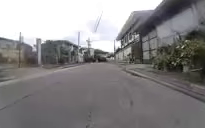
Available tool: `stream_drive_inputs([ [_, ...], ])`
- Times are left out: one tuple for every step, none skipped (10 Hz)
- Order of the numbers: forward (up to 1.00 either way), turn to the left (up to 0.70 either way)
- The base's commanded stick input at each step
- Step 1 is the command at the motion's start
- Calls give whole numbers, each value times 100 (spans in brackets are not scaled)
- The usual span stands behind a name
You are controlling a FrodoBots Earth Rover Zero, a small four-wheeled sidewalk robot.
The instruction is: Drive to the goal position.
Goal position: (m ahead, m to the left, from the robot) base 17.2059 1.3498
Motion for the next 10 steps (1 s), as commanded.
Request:
stream_drive_inputs([
  [63, 0],
  [63, 0],
  [63, 0],
  [63, 0],
  [63, 0],
  [63, 0],
  [63, 0],
  [63, 0],
  [63, 0],
  [63, 0],
])
